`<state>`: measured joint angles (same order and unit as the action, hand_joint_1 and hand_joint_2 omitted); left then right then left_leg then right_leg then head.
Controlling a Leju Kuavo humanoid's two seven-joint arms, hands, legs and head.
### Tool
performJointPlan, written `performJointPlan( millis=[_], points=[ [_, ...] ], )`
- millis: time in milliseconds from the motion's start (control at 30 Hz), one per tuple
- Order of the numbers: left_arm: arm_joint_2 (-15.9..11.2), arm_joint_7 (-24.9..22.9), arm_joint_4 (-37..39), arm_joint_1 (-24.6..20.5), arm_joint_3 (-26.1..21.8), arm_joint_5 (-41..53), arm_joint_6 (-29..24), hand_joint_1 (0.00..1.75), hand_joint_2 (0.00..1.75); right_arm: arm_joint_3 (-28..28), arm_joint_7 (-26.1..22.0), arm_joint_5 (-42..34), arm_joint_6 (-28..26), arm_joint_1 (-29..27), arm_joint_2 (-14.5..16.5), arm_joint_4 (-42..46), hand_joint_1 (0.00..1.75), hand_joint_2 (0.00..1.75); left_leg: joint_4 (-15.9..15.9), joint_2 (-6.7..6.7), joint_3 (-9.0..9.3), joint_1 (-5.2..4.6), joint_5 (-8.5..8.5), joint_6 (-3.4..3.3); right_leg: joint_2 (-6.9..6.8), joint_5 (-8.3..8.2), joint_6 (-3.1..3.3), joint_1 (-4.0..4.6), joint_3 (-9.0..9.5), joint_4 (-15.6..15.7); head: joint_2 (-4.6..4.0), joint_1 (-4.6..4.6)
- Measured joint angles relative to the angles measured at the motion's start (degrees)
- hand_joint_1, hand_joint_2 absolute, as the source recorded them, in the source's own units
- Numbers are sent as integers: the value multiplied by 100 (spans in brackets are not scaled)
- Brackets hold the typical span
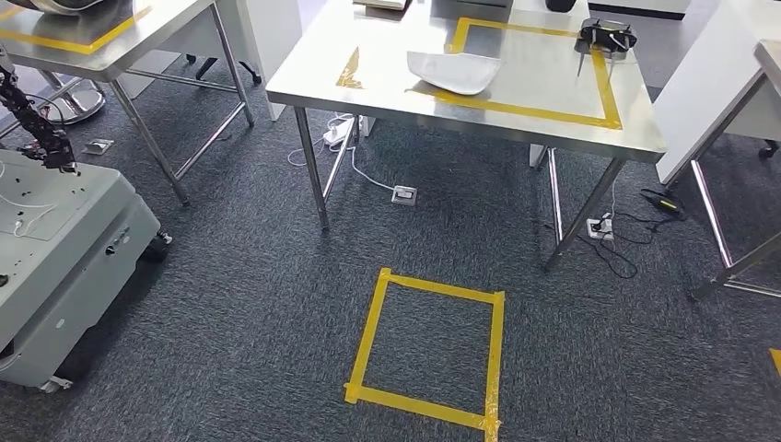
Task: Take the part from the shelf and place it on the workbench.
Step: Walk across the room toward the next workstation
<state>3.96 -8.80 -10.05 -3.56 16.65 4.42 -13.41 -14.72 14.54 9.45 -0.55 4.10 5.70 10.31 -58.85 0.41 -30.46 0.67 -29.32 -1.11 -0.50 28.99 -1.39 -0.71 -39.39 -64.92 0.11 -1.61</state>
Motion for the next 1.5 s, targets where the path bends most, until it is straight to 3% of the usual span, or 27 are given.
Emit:
performJointPlan(
  millis=[67, 100, 133, 200, 267, 333, 400, 433, 500, 567, 600, 633, 700, 767, 800, 833, 900, 933, 1000, 1067, 1100, 1167, 1233, 1300, 1333, 1433, 1500],
  points=[
    [-14, -32, 8, 44, 1, 61, 16, 0, 0, 6, 66, 15, -35, -30, -13, -4, 0, 175, -10, 4, -159, -21, 136, -28, 9, 472, -16, 4, -160, -724, 0, 9],
    [-17, -47, 11, 58, 2, 96, 28, 0, 0, 11, 87, 27, -45, -35, -20, -4, 0, 175, -18, 7, -246, -34, 203, -31, 11, 518, -9, 8, -157, -945, 0, 10],
    [-20, -60, 14, 67, 3, 127, 38, 0, 0, 20, 101, 45, -52, -39, -25, -4, 0, 175, -25, 10, -335, -45, 267, -30, 13, 439, 10, 15, -58, -975, 0, 12],
    [-15, -69, 17, 73, 7, 167, 28, 0, 0, 46, 99, 95, -40, -41, -33, -4, 0, 175, -33, 10, -478, -62, 383, -21, 23, 157, 92, 48, 453, -427, 0, 15],
    [6, -37, 14, 70, 10, 193, 0, 0, 0, 86, 47, 159, 1, -30, -44, -4, 0, 175, -25, 10, -559, -72, 488, 20, 35, 129, 189, 98, 1034, 409, 0, 14],
    [26, 11, 10, 58, 16, 232, -3, 0, 0, 145, -31, 243, 51, -12, -47, -4, 0, 175, 17, 18, -578, -54, 598, 87, 41, 184, 245, 144, 1231, 795, 0, 22],
    [31, 30, 8, 39, 34, 298, 52, 0, 0, 223, -106, 339, 98, 18, -27, -4, 0, 175, 66, 14, -595, -42, 680, 161, 26, 54, 286, 143, 1160, 873, 0, 32],
    [28, 25, 5, 25, 50, 336, 91, 0, 0, 261, -147, 379, 118, 45, -14, -4, 0, 175, 25, 3, -632, -45, 608, 193, 15, -20, 317, 124, 1114, 914, 0, 29],
    [13, 5, 2, -17, 86, 382, 155, 0, 0, 322, -233, 414, 148, 115, 18, -4, 0, 175, -377, -22, -768, -36, 153, 248, -3, -174, 366, 87, 992, 962, 0, 16],
    [-1, -2, -7, -83, 105, 394, 198, 0, 0, 361, -298, 416, 179, 182, 52, -4, 0, 175, -1104, -32, -925, -16, -353, 301, -9, -304, 384, 79, 826, 945, 0, 5],
    [-9, 8, -12, -119, 108, 394, 213, 0, 0, 378, -318, 427, 191, 208, 71, -4, 0, 175, -1394, -32, -945, -4, -438, 327, -18, -366, 372, 74, 734, 925, 0, 4],
    [-20, 22, -19, -152, 109, 390, 225, 0, 0, 399, -324, 456, 198, 226, 84, -4, 0, 175, -1516, -32, -885, 7, -384, 349, -28, -422, 355, 64, 643, 897, 0, 4],
    [-41, 64, -38, -207, 108, 369, 237, 0, 0, 464, -305, 555, 202, 247, 98, -4, 0, 175, -1176, -30, -484, 37, -81, 387, -40, -513, 302, 33, 458, 814, 0, 3],
    [-52, 95, -58, -251, 108, 360, 258, 0, 0, 542, -274, 659, 207, 249, 95, -4, 0, 175, -401, -45, 83, 39, -73, 395, -42, -586, 233, 19, 300, 714, 0, -4],
    [-56, 102, -63, -263, 110, 367, 277, 0, 0, 574, -266, 689, 208, 243, 90, -4, 0, 175, -111, -54, 249, 30, -148, 373, -41, -630, 200, 21, 250, 676, 0, -6],
    [-60, 102, -65, -268, 112, 372, 293, 0, 0, 596, -258, 695, 204, 232, 81, -4, 0, 175, 40, -63, 311, 11, -228, 335, -40, -678, 169, 25, 219, 663, 0, -8],
    [-71, 98, -62, -252, 111, 295, 289, 0, 0, 615, -245, 647, 189, 175, 46, -5, 0, 175, 71, -55, 235, -2, -187, 215, -33, -756, 102, 14, 195, 669, 0, -7],
    [-81, 99, -60, -244, 96, 194, 269, 0, 0, 615, -229, 610, 175, 133, 20, -8, 0, 175, 72, -43, 192, 0, -139, 147, -26, -689, 67, 4, 170, 631, 0, -4],
    [-110, 115, -55, -224, 19, -39, 235, 0, 0, 610, -174, 552, 144, 60, -37, -12, 0, 175, 85, -11, 69, 13, -14, 34, -13, -229, 9, -11, 51, 253, 0, 16],
    [-151, 141, -54, -208, -62, -139, 225, 0, 0, 603, -19, 513, 87, 43, -77, -13, 0, 175, 77, 9, -82, 3, 122, 0, -11, 355, -22, -11, -88, -455, 0, 34],
    [-171, 149, -53, -199, -81, -138, 224, 0, 0, 597, 90, 494, 43, 45, -94, -13, 0, 175, 68, 20, -168, -3, 193, -1, -12, 478, -24, -11, -99, -763, 0, 36],
    [-218, 152, -51, -178, -105, -139, 231, 0, 87, 561, 258, 423, -123, 45, -114, -13, 0, 175, 40, 29, -359, -11, 328, 10, -12, 334, 0, -9, 124, -911, 0, 38],
    [-257, 167, -51, -150, -140, -155, 245, 0, 175, 489, 274, 317, -380, 19, -138, -12, 0, 175, 17, 24, -515, -14, 433, 34, -1, 102, 81, 18, 696, -294, 0, 37],
    [-287, 184, -49, -111, -165, -143, 218, 0, 175, 385, 200, 191, -593, -30, -164, -11, 0, 175, 13, 22, -591, -11, 525, 89, 3, 216, 170, 70, 1269, 552, 0, 34],
    [-300, 169, -47, -89, -170, -129, 190, 0, 175, 333, 161, 141, -637, -52, -168, -11, 0, 175, 24, 31, -601, 1, 571, 131, 3, 317, 199, 98, 1401, 806, 0, 36],
    [-326, 50, -33, -37, -174, -28, 120, 0, 175, 241, 102, 125, -517, -79, -118, -13, 0, 175, 66, 44, -621, 30, 662, 261, 6, 248, 261, 109, 1383, 989, 0, 44],
    [-333, -5, -26, 32, -173, 62, 93, 0, 175, 236, 68, 167, -357, -93, -72, 1, 0, 175, -192, 9, -725, 34, 364, 316, -9, 114, 325, 77, 1314, 1038, 0, 33]
  ],
)
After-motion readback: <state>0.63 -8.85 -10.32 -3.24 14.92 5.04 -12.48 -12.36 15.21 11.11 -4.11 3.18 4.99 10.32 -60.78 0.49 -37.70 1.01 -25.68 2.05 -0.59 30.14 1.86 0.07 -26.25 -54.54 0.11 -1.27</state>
